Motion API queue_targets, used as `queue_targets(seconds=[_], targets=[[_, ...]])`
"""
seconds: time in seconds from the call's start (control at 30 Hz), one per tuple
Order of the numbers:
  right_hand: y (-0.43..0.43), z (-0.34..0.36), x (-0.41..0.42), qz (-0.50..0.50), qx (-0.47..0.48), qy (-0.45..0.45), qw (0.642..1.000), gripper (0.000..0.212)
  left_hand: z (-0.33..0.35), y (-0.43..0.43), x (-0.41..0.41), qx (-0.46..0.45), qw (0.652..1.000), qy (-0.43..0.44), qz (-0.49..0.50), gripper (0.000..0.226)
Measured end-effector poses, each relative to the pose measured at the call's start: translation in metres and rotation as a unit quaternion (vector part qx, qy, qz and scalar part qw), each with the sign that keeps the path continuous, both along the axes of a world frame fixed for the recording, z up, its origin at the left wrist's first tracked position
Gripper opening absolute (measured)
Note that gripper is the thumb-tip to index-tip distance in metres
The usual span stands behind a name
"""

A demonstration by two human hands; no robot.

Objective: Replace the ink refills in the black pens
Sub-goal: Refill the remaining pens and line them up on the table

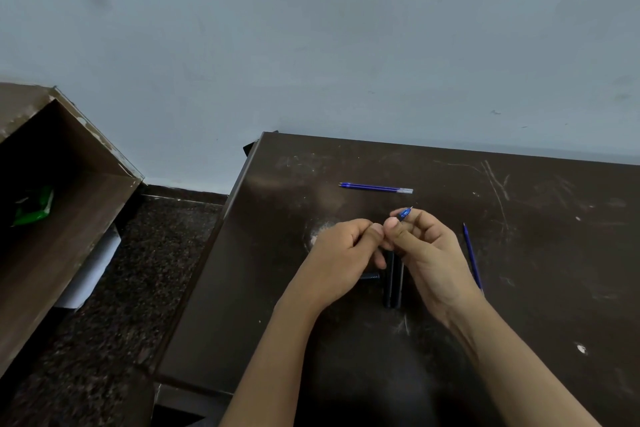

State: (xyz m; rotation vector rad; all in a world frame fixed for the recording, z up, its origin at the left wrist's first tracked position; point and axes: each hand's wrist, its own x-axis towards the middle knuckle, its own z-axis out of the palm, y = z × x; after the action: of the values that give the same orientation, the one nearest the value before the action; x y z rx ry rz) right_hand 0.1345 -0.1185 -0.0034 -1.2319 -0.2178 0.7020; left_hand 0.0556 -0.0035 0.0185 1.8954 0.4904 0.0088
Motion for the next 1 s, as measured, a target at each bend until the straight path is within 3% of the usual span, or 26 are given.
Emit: queue_targets(seconds=[0.1, 0.27, 0.53, 0.67, 0.83, 1.0], targets=[[-0.0009, -0.0029, 0.0021, -0.009, 0.030, 0.034, 0.999, 0.009, 0.0002, 0.0017, -0.0005, 0.010, 1.000, -0.007, 0.016, 0.030], [-0.0004, 0.0002, 0.0021, 0.004, 0.025, 0.023, 0.999, 0.025, -0.0002, 0.0029, -0.0009, 0.016, 1.000, -0.001, 0.008, 0.023], [-0.0039, -0.0002, 0.0056, 0.012, 0.041, 0.044, 0.998, 0.032, -0.0004, 0.0024, -0.0001, 0.003, 1.000, 0.006, -0.004, 0.022], [-0.0019, -0.0008, 0.0038, -0.032, 0.016, 0.023, 0.999, 0.027, -0.0014, 0.0005, 0.0004, 0.005, 1.000, 0.012, -0.011, 0.022], [-0.0040, 0.0003, 0.0070, -0.013, 0.061, 0.071, 0.996, 0.028, -0.0025, 0.0013, 0.0005, 0.013, 1.000, 0.012, -0.002, 0.022], [-0.0013, -0.0017, 0.0031, -0.011, 0.005, 0.038, 0.999, 0.028, -0.0012, 0.0011, 0.0007, 0.021, 0.999, 0.019, -0.017, 0.022]])
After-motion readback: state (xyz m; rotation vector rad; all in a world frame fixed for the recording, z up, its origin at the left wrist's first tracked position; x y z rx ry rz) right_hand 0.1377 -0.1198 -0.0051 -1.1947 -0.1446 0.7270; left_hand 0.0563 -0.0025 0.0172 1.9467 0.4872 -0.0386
